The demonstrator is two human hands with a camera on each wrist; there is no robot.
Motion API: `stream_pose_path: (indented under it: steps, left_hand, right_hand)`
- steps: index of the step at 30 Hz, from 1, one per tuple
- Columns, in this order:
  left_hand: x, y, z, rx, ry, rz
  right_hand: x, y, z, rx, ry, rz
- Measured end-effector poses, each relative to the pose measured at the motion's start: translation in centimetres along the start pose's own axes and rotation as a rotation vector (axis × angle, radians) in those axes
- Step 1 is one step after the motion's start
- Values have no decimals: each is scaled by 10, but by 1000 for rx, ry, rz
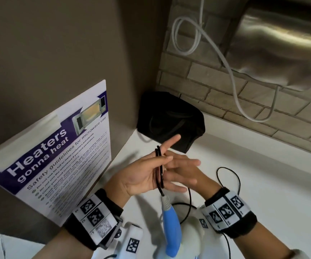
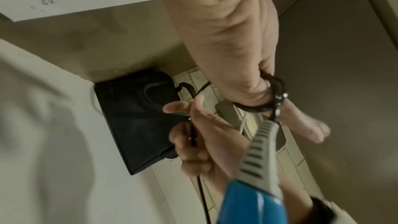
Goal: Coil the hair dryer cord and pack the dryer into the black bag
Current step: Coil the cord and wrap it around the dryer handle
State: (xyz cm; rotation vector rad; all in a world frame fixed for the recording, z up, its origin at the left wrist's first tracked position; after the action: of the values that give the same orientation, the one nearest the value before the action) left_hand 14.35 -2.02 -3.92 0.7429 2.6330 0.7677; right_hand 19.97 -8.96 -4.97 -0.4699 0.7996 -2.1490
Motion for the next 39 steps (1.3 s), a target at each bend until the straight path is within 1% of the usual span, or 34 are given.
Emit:
stream_pose_path:
  steps: [2,3,5,7,9,13,18,20,23,25,27,29,31,33,36,39]
  left_hand:
    - [-2,5,6,31,27,-89]
    - [-2,7,9,53,49,-128]
    - [-2,12,17,90,118,-195]
    - [-1,15,25,98,187,-241]
    - [-1,16,30,99,245,-274]
    - [-3,14,35,103,303,-290]
    - [2,21,49,92,419,-341]
    - [5,19,55,21,490,-335]
    - [10,16,64,-136,610,-327]
    - [11,15,65,-182,634,-309]
    - [10,14,59,-222,597,-266]
    - [7,12,51,-268,549,-214]
    - [4,10,42,-290,498,-177]
    - [2,8,29,-290,409,-145]
    - [5,6,14,-260,280,-70]
    - [9,0,5,-240,110,18]
  right_hand:
    - [11,4,-12,59,-26,50]
    - [14,9,-17,61,-32,9]
    - [16,14,-22,182,-28,-63]
    - [26,13,-22,298,-9,-70]
    - [39,7,-18,327,8,-52]
    - [54,-9,-11,447,-7,-48]
    - [68,-17,-11,489,-45,-73]
    - [71,-22,-10,504,-34,-68]
    - [70,-28,-1,607,23,-59]
    - [66,-34,10,670,79,-51]
    - [60,-46,22,701,196,19]
    - [53,-57,35,750,271,90]
    - [44,-65,48,788,336,129]
    - [33,-71,56,820,361,148]
    - [20,-74,64,788,394,174]
    - [9,-64,70,742,413,206]
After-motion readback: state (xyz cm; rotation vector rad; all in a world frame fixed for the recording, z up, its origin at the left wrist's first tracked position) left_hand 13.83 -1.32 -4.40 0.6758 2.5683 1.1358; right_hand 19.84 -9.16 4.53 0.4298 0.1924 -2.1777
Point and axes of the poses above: each hand's wrist, its own x-axis away from the middle knuckle, its own z-axis out of the back of the hand, y = z × x, the point moved 6 cm from there along -x, towards the middle knuckle, and after that the axes turned 5 degrees about x, right-handed, at the moved point
